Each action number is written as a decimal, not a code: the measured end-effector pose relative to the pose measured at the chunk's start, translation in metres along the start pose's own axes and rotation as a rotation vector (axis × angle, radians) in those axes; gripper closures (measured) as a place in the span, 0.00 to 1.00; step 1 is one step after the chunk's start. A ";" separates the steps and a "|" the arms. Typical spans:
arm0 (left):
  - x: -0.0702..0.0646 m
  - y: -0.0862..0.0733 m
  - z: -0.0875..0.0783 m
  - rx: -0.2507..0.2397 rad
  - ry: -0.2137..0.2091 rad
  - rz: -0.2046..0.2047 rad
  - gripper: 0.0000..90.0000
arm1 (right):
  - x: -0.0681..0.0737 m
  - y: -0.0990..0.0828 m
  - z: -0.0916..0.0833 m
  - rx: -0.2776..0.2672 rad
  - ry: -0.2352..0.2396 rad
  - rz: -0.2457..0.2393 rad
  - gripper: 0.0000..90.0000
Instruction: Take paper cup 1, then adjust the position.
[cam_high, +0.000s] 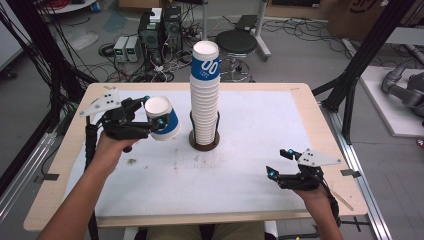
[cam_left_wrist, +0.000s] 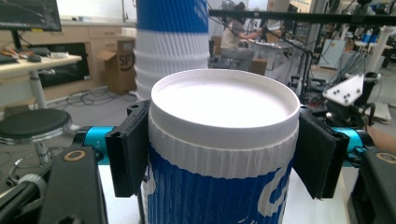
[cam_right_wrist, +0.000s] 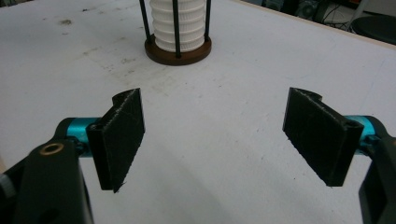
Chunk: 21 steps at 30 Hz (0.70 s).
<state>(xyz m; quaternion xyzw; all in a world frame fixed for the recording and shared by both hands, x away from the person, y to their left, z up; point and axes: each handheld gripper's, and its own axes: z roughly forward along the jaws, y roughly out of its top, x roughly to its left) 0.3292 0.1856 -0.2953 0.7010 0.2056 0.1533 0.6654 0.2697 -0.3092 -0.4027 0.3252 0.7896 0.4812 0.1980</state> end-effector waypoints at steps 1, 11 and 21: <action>-0.001 -0.002 0.002 0.006 -0.007 0.000 0.32 | 0.000 0.000 0.000 -0.005 0.000 -0.007 0.23; -0.010 -0.022 0.016 0.014 -0.051 -0.029 0.32 | 0.002 0.003 0.004 -0.002 0.026 -0.001 0.23; -0.019 -0.037 0.031 0.015 -0.094 -0.052 0.32 | 0.011 0.009 0.009 -0.019 0.087 -0.018 0.23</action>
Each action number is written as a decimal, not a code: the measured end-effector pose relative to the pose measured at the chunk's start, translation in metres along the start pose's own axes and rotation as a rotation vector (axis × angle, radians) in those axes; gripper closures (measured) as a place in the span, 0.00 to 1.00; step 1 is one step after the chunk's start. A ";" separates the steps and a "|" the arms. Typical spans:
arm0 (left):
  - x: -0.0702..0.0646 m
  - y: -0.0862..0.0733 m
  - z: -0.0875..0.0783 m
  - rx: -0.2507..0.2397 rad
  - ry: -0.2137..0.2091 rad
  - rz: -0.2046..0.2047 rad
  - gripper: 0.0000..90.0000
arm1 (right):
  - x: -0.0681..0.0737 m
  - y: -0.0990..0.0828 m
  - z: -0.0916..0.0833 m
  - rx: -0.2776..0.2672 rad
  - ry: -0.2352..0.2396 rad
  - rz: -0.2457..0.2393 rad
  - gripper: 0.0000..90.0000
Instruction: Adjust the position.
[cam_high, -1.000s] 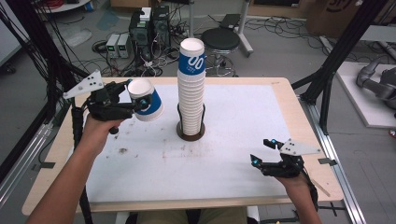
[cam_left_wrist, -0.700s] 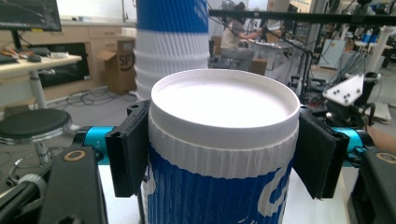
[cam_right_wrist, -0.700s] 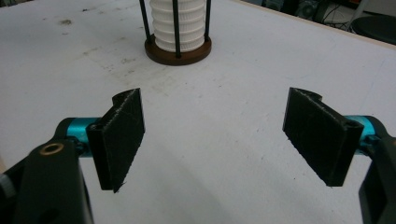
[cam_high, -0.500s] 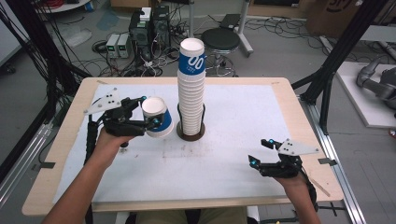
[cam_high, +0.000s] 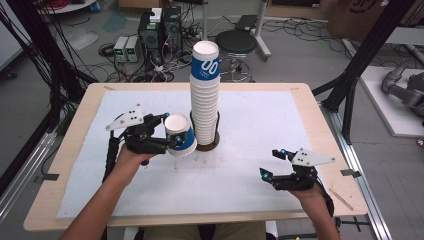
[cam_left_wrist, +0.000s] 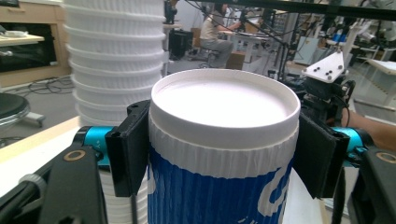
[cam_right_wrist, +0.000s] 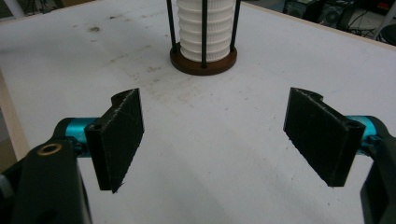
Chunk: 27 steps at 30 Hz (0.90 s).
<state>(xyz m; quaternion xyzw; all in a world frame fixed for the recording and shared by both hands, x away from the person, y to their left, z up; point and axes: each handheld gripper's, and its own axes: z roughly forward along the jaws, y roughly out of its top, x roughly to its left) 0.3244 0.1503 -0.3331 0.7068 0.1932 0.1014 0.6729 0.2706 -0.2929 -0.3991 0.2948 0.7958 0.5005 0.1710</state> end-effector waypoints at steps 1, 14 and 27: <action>-0.001 -0.001 0.002 0.001 -0.007 0.000 0.32 | 0.001 0.001 0.001 -0.001 0.008 -0.003 0.23; -0.011 -0.012 0.022 0.004 -0.061 -0.014 0.32 | 0.014 0.010 0.014 -0.004 0.073 -0.036 0.23; -0.023 -0.017 0.042 0.043 -0.141 0.015 0.32 | 0.033 0.032 0.035 -0.034 0.206 -0.079 0.23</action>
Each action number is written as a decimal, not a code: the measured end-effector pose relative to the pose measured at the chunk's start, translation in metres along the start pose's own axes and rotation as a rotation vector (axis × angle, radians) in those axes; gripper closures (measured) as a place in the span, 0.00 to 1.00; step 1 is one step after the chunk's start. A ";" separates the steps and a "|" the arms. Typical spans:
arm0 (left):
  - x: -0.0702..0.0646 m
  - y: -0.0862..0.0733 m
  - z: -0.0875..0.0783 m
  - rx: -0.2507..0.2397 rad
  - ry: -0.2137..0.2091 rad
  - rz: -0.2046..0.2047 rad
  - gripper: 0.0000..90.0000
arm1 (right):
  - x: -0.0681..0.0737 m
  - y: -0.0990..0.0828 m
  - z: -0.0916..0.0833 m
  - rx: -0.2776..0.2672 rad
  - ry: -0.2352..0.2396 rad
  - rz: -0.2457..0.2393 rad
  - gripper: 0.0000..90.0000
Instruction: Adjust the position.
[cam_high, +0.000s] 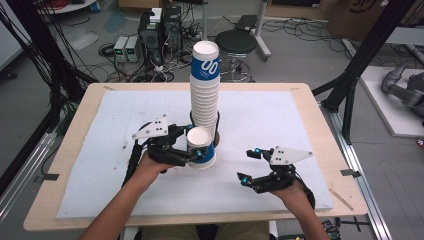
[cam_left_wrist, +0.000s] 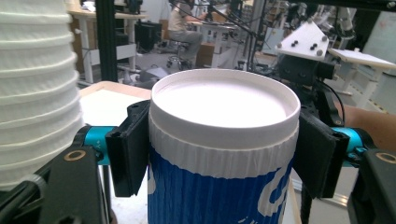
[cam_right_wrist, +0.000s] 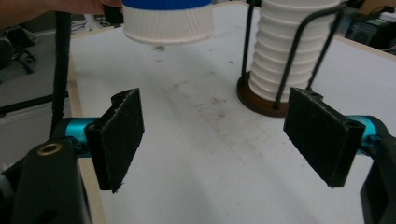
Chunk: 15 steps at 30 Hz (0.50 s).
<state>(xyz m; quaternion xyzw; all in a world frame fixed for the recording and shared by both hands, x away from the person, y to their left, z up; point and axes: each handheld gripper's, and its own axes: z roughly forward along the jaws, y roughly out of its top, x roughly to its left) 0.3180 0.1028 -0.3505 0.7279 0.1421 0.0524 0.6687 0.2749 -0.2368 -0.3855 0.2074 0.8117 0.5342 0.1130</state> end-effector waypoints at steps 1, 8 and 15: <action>-0.001 0.000 0.002 0.003 -0.004 0.004 0.32 | 0.001 0.002 0.004 -0.002 0.014 -0.006 0.23; -0.004 -0.001 0.010 0.016 -0.034 0.017 0.32 | 0.002 0.013 0.022 -0.009 0.081 -0.017 0.23; -0.007 -0.002 0.017 0.025 -0.071 0.032 0.32 | 0.003 0.019 0.035 -0.016 0.138 -0.025 0.23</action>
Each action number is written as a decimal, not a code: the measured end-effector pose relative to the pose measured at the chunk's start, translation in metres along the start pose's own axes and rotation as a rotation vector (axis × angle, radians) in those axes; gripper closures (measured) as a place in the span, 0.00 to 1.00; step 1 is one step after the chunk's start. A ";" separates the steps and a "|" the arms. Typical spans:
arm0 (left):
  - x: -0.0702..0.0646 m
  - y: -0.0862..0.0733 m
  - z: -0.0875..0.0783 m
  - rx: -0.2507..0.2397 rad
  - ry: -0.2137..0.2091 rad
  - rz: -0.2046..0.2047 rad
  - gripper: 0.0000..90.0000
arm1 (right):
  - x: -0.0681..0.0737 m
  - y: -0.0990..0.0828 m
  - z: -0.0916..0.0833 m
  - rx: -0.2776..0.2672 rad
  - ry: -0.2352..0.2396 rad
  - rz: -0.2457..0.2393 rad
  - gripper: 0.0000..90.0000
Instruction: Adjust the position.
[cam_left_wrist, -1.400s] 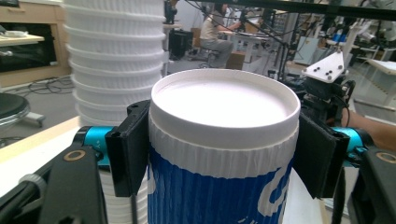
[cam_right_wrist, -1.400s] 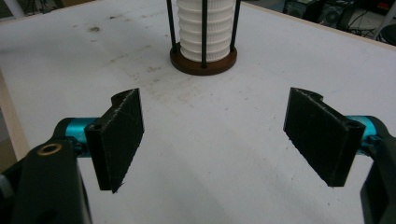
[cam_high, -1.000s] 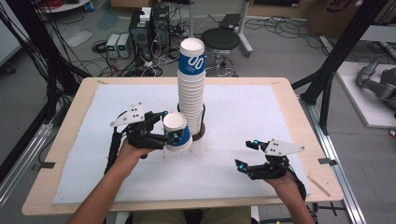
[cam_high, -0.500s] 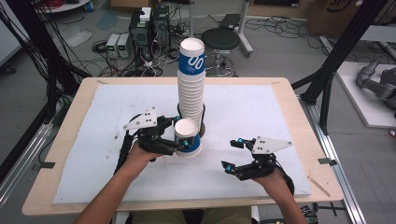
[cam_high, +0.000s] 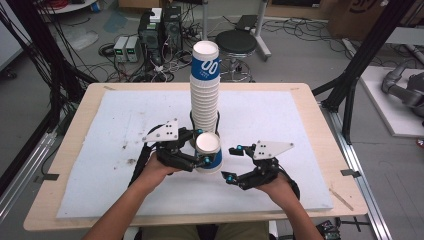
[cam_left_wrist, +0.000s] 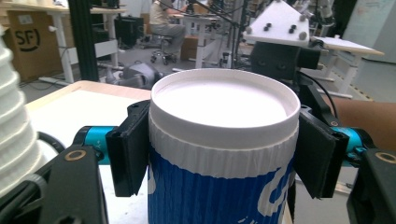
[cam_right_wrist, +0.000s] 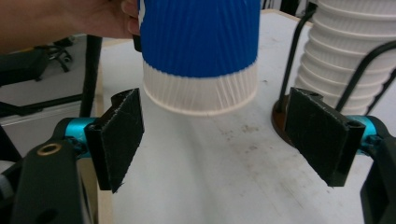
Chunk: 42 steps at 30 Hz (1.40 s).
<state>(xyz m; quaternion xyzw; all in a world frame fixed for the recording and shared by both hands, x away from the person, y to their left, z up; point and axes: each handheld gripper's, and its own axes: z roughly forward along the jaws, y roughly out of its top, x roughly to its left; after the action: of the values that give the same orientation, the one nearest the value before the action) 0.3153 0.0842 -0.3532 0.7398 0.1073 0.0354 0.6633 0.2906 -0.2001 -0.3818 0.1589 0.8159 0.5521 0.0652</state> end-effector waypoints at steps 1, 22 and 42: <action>0.000 0.000 0.001 0.002 -0.006 0.001 0.32 | 0.000 0.001 0.002 -0.002 0.008 -0.002 0.23; -0.007 0.001 0.017 0.005 -0.098 0.015 0.33 | 0.003 0.004 0.013 -0.045 0.080 -0.011 0.21; -0.007 0.003 0.015 -0.005 -0.118 0.002 0.34 | 0.003 0.007 0.011 -0.007 0.084 -0.054 0.30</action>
<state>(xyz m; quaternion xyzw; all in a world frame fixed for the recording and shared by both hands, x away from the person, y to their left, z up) 0.3122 0.0681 -0.3513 0.7391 0.0671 -0.0074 0.6702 0.2920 -0.1873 -0.3789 0.1132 0.8199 0.5593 0.0466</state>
